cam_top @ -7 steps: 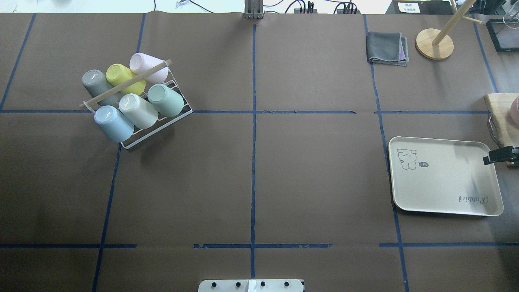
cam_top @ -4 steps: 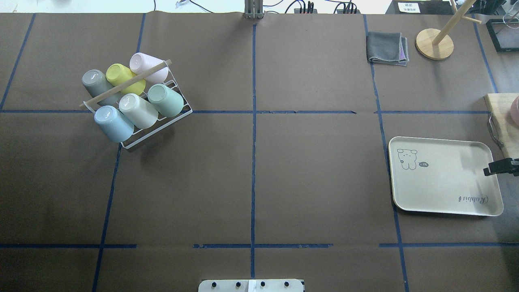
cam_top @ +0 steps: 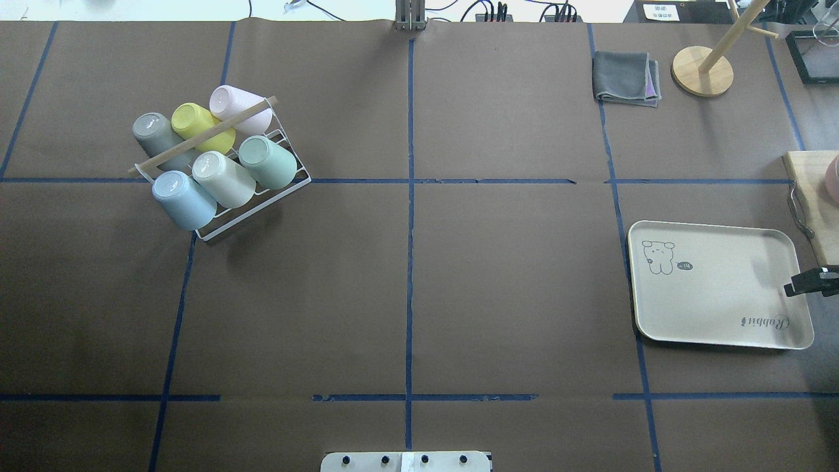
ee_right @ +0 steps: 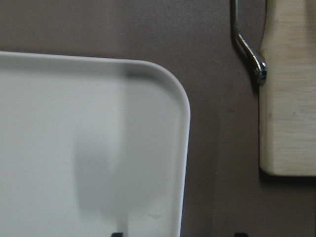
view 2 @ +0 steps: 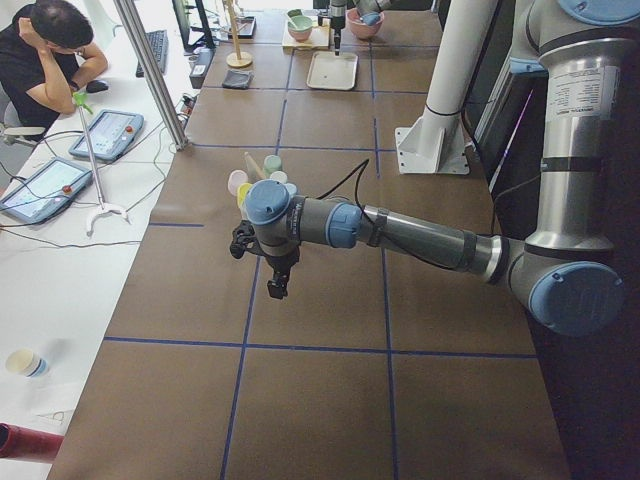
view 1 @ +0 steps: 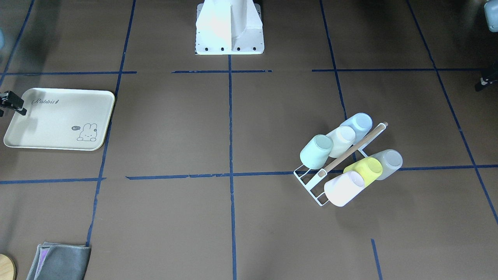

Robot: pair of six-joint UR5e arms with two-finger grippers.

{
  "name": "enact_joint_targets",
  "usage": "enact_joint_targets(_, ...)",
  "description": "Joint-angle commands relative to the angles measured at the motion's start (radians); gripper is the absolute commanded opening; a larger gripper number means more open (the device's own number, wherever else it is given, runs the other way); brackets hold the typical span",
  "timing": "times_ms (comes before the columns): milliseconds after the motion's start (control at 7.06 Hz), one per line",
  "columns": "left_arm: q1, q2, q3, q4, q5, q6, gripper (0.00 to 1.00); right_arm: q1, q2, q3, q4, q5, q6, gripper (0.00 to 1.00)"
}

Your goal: Pick up and place green cup on tray

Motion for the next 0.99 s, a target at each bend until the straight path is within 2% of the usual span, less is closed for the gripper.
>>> enact_joint_targets(0,0.000,0.000,0.002,0.000,0.000,0.000,1.00,-0.001,0.001,-0.010,0.000,-0.005,0.000,0.47)
enact_joint_targets(425,0.000,0.000,-0.001,0.000,-0.001,0.000,1.00,0.001,-0.001,-0.016,0.006,-0.005,-0.009,0.03)
enact_joint_targets(708,0.000,-0.002,0.000,-0.002,0.000,0.009,1.00,0.002,-0.001,-0.001,0.061,0.004,-0.015,0.00)
enact_joint_targets(850,0.000,-0.003,0.006,-0.032,0.000,0.011,1.00,0.002,-0.001,0.064,0.066,0.017,-0.006,0.00)
